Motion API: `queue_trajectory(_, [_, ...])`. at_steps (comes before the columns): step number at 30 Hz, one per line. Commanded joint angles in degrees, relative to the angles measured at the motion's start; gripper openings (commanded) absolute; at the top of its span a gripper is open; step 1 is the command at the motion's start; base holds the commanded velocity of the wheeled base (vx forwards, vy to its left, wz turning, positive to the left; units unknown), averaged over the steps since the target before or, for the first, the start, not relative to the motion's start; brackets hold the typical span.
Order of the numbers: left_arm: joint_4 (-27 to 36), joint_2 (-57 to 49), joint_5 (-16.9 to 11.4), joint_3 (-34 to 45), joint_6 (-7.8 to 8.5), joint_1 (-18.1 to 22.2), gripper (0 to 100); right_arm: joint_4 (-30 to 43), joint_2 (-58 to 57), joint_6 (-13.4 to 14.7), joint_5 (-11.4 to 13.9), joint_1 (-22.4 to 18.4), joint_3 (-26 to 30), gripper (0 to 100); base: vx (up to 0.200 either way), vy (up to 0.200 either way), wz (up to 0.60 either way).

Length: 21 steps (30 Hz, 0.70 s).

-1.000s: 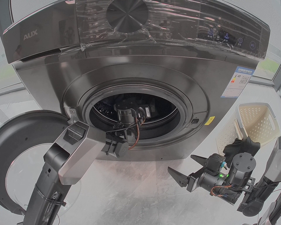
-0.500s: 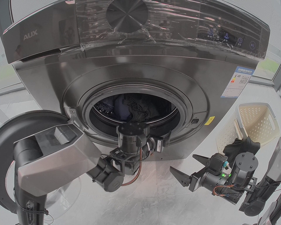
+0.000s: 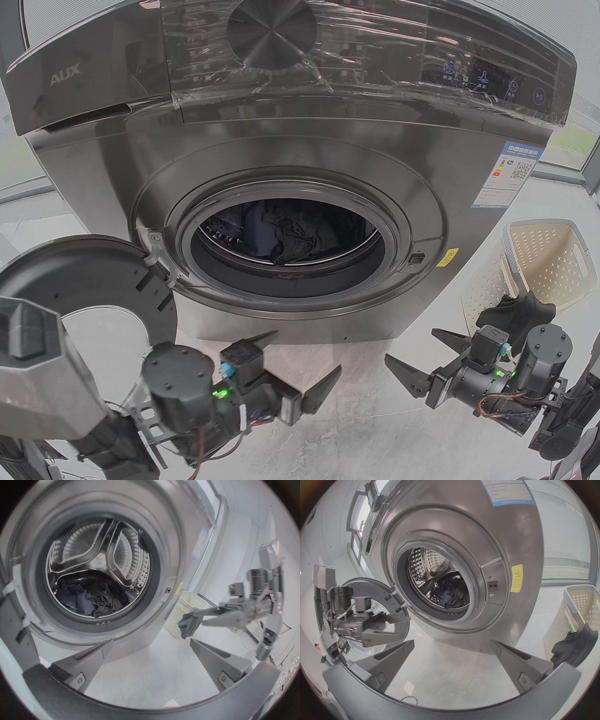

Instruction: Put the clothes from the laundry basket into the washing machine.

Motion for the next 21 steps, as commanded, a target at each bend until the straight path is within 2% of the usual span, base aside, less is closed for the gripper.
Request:
queue_trajectory(1, [-6.99, -23.46, -0.54, 21.11, -1.12, -3.13, 100, 0.16, -12.49, -0.54, -0.63, -3.91, 6.39, 100, -0.2, 0.0, 0.0])
queue_trajectory(4, [-3.56, -29.87, 1.3, 21.11, -0.76, -2.96, 100, 1.39, -17.15, -1.59, -0.63, -7.61, 6.39, 100, -0.2, 0.0, 0.0])
queue_trajectory(7, [3.74, -36.91, 2.62, 21.11, 0.03, -2.96, 100, 6.84, -21.72, -1.86, -0.89, -9.54, 6.39, 100, -0.2, 0.0, 0.0])
queue_trajectory(10, [14.55, -45.87, 3.68, 21.11, -0.24, -0.76, 100, 19.15, -31.3, -1.94, -3.44, -10.51, 6.39, 100, -0.2, 0.0, 0.0])
queue_trajectory(11, [16.04, -47.1, 3.59, 21.11, -0.32, 0.12, 100, 21.26, -32.88, -2.03, -3.7, -10.51, 6.39, 100, -0.2, 0.0, 0.0])
queue_trajectory(12, [21.67, -52.2, 2.89, 21.11, -0.15, 3.81, 100, 29.08, -38.68, -2.38, -4.49, -10.42, 6.39, 100, -0.2, 0.0, 0.0])
queue_trajectory(14, [27.73, -59.14, 1.3, 21.11, -0.06, 6.18, 100, 37.34, -45.45, -2.74, -5.02, -10.77, 6.39, 100, -0.2, 0.0, 0.0])
queue_trajectory(15, [29.05, -60.55, 0.69, 21.11, -0.06, 6.54, 100, 38.92, -46.86, -2.74, -5.11, -11.03, 6.39, 100, -0.2, 0.0, 0.0])
queue_trajectory(16, [33.36, -64.77, -1.16, 21.11, 0.12, 7.77, 100, 43.32, -51.43, -2.91, -5.46, -12.62, 6.39, 100, -0.2, 0.0, 0.0])
queue_trajectory(17, [35.03, -66.17, -1.51, 21.11, 0.29, 8.56, 100, 44.81, -53.01, -3.0, -5.46, -13.58, 6.39, 100, -0.2, 0.0, 0.0])
queue_trajectory(19, [41.18, -72.06, -2.56, 21.11, 0.91, 13.04, 100, 50.0, -59.34, -3.53, -5.55, -16.83, 6.39, 100, -0.2, 0.0, 0.0])
queue_trajectory(20, [42.23, -73.29, -2.65, 21.11, 1.08, 13.74, 100, 51.05, -60.57, -3.53, -5.55, -17.36, 6.39, 100, -0.2, 0.0, 0.0])
queue_trajectory(21, [45.49, -76.98, -3.18, 21.11, 1.43, 15.68, 100, 55.01, -65.31, -3.88, -5.55, -18.86, 6.39, 100, -0.2, 0.0, 0.0])
